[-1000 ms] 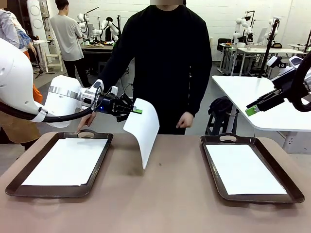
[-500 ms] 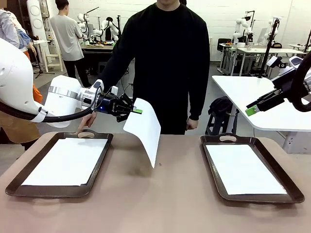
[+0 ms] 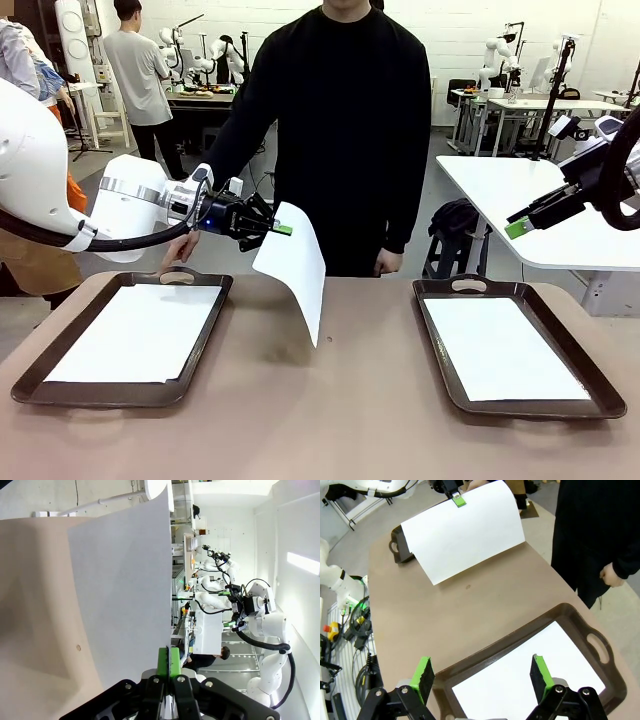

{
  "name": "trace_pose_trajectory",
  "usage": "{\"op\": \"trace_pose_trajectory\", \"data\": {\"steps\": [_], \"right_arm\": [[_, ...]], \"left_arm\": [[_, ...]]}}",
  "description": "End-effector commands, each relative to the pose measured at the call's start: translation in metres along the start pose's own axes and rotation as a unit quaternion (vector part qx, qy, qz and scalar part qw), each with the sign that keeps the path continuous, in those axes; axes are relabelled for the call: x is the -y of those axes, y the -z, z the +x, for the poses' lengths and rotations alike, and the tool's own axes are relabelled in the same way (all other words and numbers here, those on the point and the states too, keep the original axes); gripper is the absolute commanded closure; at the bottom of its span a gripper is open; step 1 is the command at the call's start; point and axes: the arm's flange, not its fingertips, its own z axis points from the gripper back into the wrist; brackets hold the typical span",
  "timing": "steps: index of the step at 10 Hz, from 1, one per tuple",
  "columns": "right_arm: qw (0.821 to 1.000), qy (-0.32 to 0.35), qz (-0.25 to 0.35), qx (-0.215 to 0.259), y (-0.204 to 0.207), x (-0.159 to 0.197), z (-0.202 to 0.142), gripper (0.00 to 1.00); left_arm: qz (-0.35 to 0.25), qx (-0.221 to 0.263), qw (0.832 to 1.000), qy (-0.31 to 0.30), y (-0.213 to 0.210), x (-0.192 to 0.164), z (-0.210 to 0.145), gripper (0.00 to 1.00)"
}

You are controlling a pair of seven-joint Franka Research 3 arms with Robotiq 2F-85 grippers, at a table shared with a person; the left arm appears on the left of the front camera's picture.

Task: Sort the A4 documents.
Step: Place the A4 Paper in the designated Handle tray.

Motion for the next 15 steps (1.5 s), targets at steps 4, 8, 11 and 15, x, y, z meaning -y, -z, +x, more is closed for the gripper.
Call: {"op": "trace_pose_trajectory", "data": {"steps": [4,8,11,15], "right_arm": [[1.000,-0.001,0.004,0.003,0.001,0.000,0.000,0.00],[1.000,-0.001,0.004,0.003,0.001,0.000,0.000,0.00],[1.000,-0.001,0.004,0.003,0.001,0.000,0.000,0.00],[1.000,-0.001,0.004,0.003,0.001,0.000,0.000,0.00]], "left_arm": [[0.118,0.010,0.993,0.021,-0.060,0.020,-0.091,0.99],[0.184,0.066,0.981,-0.004,-0.131,0.000,-0.107,0.99],[0.241,0.027,0.970,-0.017,-0.168,-0.022,-0.092,0.99],[0.330,-0.005,0.942,-0.056,-0.197,-0.037,-0.079,0.99]]}}
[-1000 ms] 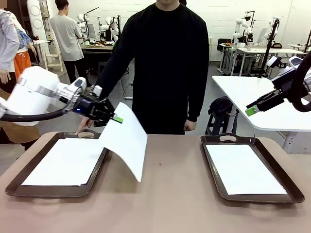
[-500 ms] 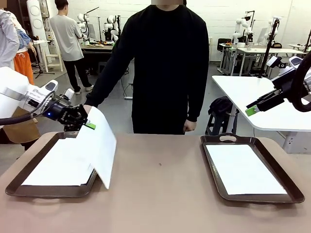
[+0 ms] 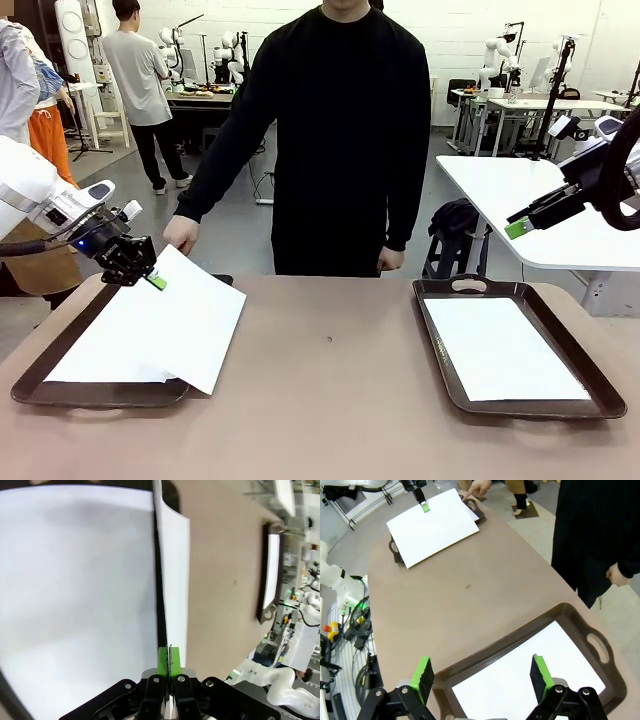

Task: Sort the A4 documents.
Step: Place the A4 Paper in the designated Handle tray.

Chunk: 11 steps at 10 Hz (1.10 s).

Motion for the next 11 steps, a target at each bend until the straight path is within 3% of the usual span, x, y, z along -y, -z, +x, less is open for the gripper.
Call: {"op": "trace_pose_trajectory", "data": {"steps": [1,4,11], "right_arm": [[1.000,-0.001,0.004,0.004,0.001,-0.001,0.000,0.00],[1.000,-0.001,0.004,0.004,0.001,-0.001,0.000,0.00],[1.000,-0.001,0.004,0.004,0.001,-0.001,0.000,0.00]], "left_arm": [[0.041,-0.016,0.999,-0.024,-0.018,-0.003,0.008,0.99],[0.083,-0.027,0.994,-0.060,-0.008,-0.020,0.018,0.99],[0.184,0.037,0.978,-0.096,-0.001,-0.025,0.030,0.99]]}}
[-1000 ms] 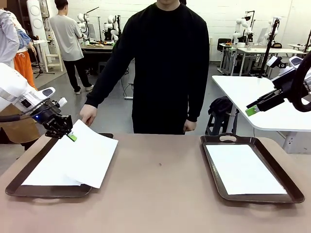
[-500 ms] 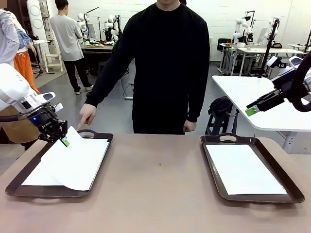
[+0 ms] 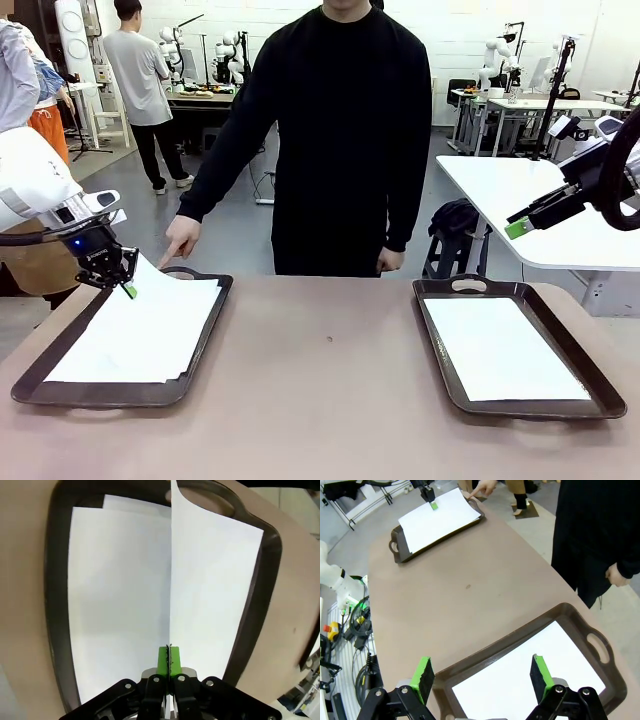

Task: Sort the A4 documents.
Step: Place the A4 Paper in the designated Handle tray.

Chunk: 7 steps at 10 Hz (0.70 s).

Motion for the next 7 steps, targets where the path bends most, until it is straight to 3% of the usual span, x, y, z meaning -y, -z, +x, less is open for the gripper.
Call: {"op": "trace_pose_trajectory", "data": {"steps": [1,3,4,5,6,7], "right_arm": [[1.000,-0.001,0.004,0.004,0.0009,-0.0005,0.0002,0.00],[1.000,-0.001,0.004,0.004,0.0009,-0.0005,0.0002,0.00],[1.000,-0.001,0.004,0.004,0.0009,-0.0005,0.0002,0.00],[1.000,-0.001,0.004,0.004,0.0009,-0.0005,0.0002,0.00],[1.000,-0.001,0.004,0.004,0.0009,-0.0005,0.0002,0.00],[1.000,-0.001,0.004,0.004,0.0009,-0.0005,0.0002,0.00]], "left_arm": [[0.030,-0.012,0.999,-0.014,0.0014,0.0061,-0.0041,0.99],[0.030,-0.049,0.998,-0.010,0.0011,0.0035,-0.0021,0.99],[0.033,-0.054,0.998,-0.011,0.0015,0.0038,-0.0018,0.94],[0.039,-0.056,0.998,-0.007,-0.0007,0.0049,-0.0018,0.79],[0.048,-0.053,0.997,-0.006,-0.0035,0.0060,-0.0019,0.74],[0.058,-0.051,0.997,-0.007,-0.0055,0.0071,-0.0015,0.59]]}}
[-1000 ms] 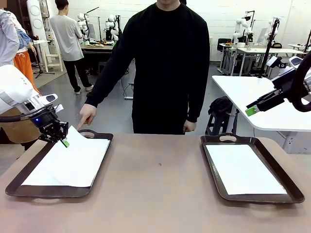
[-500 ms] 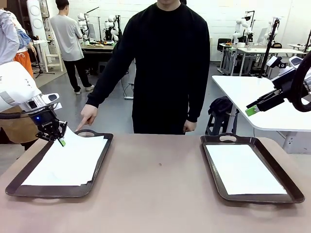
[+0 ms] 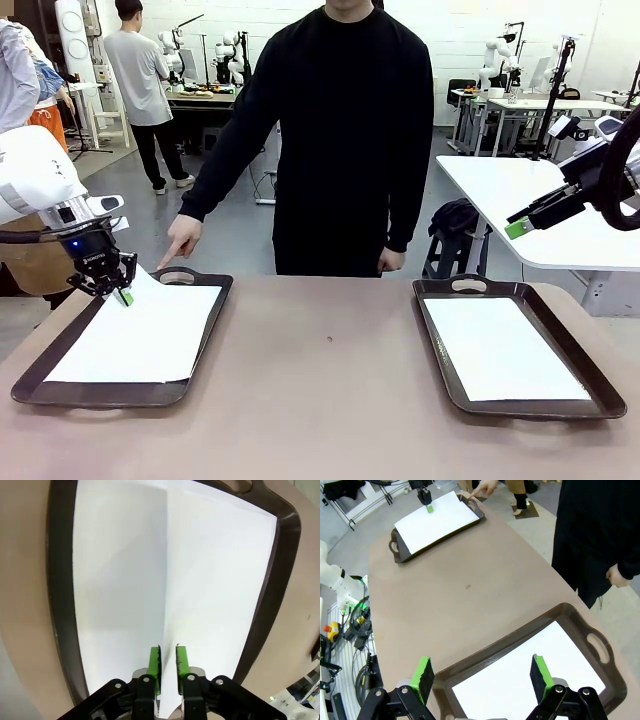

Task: Sort the A4 documents.
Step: Place the A4 Paper in the designated Handle tray.

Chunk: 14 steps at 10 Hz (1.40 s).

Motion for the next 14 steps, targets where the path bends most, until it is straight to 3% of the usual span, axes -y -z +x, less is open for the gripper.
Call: {"op": "trace_pose_trajectory", "data": {"steps": [1,2,3,4,5,6,10,14], "right_arm": [[1.000,-0.001,0.004,0.004,0.0009,-0.0005,0.0002,0.00],[1.000,-0.001,0.004,0.004,0.0009,-0.0005,0.0002,0.00],[1.000,-0.001,0.004,0.004,0.0009,-0.0005,0.0002,0.00],[1.000,-0.001,0.004,0.004,0.0009,-0.0005,0.0002,0.00],[1.000,-0.001,0.004,0.004,0.0009,-0.0005,0.0002,0.00],[1.000,-0.001,0.004,0.004,0.0009,-0.0005,0.0002,0.00],[1.000,-0.001,0.004,0.004,0.0009,-0.0005,0.0002,0.00],[1.000,-0.001,0.004,0.004,0.0009,-0.0005,0.0002,0.00]], "left_arm": [[0.030,-0.003,0.999,-0.013,-0.0089,0.0039,0.0048,0.54],[0.040,-0.001,0.999,-0.016,-0.0102,0.0043,0.0047,0.39],[0.054,0.000,0.998,-0.020,-0.0107,0.0042,0.0043,0.34],[0.069,0.004,0.997,-0.024,-0.0130,0.0046,0.0044,0.20],[0.075,0.009,0.997,-0.025,-0.0142,0.0046,0.0041,0.15],[0.076,0.009,0.997,-0.024,-0.0145,0.0048,0.0042,0.00],[0.039,0.009,0.999,-0.035,-0.0096,0.0053,0.0006,0.03],[0.059,0.008,0.998,-0.015,-0.0108,0.0010,0.0042,0.03]]}}
